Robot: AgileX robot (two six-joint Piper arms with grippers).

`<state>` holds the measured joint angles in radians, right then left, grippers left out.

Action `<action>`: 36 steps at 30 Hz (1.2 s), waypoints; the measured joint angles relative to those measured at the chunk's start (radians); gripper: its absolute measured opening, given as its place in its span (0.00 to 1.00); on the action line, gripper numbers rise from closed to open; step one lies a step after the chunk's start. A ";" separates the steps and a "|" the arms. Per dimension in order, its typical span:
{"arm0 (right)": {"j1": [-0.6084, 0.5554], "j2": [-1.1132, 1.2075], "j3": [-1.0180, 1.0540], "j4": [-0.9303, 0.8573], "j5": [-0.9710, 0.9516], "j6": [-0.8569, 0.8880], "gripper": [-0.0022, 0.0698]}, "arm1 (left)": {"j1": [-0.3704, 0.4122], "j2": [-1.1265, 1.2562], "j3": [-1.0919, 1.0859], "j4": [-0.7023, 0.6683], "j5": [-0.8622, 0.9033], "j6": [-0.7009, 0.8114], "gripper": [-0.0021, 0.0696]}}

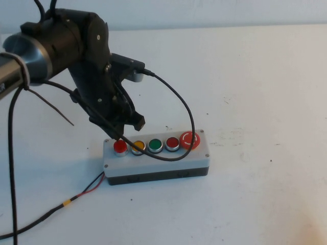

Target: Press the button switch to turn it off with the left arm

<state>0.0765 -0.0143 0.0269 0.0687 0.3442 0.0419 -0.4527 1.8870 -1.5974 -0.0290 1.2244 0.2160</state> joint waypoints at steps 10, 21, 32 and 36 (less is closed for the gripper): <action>0.000 0.000 0.000 0.000 0.000 0.000 0.01 | 0.000 -0.306 0.066 0.048 -0.033 -0.017 0.02; 0.000 0.000 0.000 0.000 0.000 0.000 0.01 | 0.000 -0.896 0.591 0.037 -0.440 -0.070 0.02; 0.000 0.000 0.000 0.000 0.000 0.000 0.01 | 0.000 -1.178 0.895 0.142 -0.570 -0.133 0.02; 0.000 0.000 0.000 0.000 0.000 0.000 0.01 | 0.000 -1.182 0.895 0.149 -0.576 -0.153 0.02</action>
<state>0.0765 -0.0143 0.0269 0.0687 0.3442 0.0419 -0.4527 0.7048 -0.7023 0.1196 0.6488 0.0632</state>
